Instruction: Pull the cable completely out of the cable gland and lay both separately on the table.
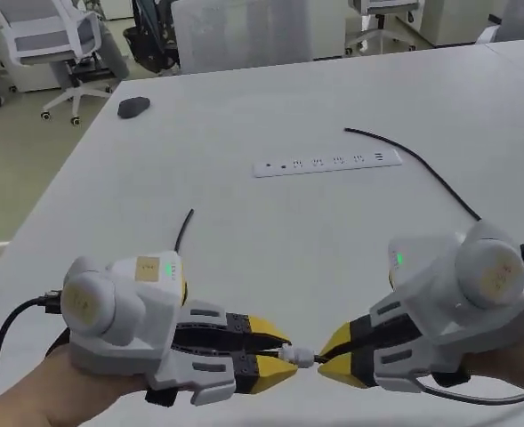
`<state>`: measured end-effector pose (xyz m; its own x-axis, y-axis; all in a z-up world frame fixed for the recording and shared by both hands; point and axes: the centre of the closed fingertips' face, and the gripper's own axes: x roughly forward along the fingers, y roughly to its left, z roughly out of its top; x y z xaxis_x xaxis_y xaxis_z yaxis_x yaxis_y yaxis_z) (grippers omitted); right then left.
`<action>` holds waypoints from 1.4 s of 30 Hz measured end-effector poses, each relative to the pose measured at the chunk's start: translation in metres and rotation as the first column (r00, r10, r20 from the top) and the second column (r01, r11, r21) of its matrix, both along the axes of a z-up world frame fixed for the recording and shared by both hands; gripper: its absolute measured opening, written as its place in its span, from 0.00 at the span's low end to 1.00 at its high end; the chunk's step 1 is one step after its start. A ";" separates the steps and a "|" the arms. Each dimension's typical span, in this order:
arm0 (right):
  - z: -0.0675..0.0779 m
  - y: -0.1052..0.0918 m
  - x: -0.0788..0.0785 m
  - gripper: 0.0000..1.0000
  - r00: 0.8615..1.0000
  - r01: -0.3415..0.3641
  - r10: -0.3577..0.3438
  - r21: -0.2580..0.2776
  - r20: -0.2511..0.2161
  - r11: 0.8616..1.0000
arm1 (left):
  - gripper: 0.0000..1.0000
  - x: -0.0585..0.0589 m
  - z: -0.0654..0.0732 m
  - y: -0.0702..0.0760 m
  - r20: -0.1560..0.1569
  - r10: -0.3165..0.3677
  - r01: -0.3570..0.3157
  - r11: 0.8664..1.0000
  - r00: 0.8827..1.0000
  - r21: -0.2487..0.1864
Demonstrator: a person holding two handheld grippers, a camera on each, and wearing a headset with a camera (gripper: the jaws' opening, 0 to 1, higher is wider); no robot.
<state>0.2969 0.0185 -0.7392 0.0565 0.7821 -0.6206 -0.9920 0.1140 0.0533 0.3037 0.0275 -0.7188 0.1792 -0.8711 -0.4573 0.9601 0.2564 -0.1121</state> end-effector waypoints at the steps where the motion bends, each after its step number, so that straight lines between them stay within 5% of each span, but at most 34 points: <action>1: 0.000 -0.001 0.001 0.00 1.000 0.006 -0.006 0.001 -0.003 1.000 | 0.15 0.001 0.000 0.000 0.002 0.002 -0.002 1.000 1.000 -0.003; 15: -0.017 -0.078 0.021 0.00 0.983 0.179 -0.181 -0.074 -0.017 0.981 | 0.15 0.011 -0.008 0.024 -0.006 0.065 -0.065 0.998 0.998 0.004; 29: -0.056 -0.147 0.017 0.00 0.960 0.266 -0.280 -0.241 -0.025 0.933 | 0.15 0.008 -0.011 0.035 -0.011 0.089 -0.089 0.996 0.996 0.023; 35: -0.064 -0.158 0.014 0.00 0.956 0.271 -0.292 -0.281 -0.035 0.921 | 0.15 0.009 -0.010 0.039 -0.018 0.101 -0.101 0.995 0.995 0.022; 38: -0.065 -0.162 0.020 0.00 0.964 0.262 -0.263 -0.292 0.039 0.920 | 0.15 0.007 -0.010 0.038 -0.023 0.097 -0.096 0.995 0.995 0.022; 42: -0.055 -0.157 0.020 0.08 0.960 0.271 -0.279 -0.269 0.006 0.924 | 0.15 0.007 -0.009 0.038 -0.017 0.101 -0.100 0.995 0.995 0.025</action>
<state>0.3173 -0.1386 -0.7941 0.2228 0.5462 -0.8075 -0.9180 0.3962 0.0147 0.3111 0.0655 -0.7273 0.2568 -0.8376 -0.4822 0.9272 0.3543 -0.1215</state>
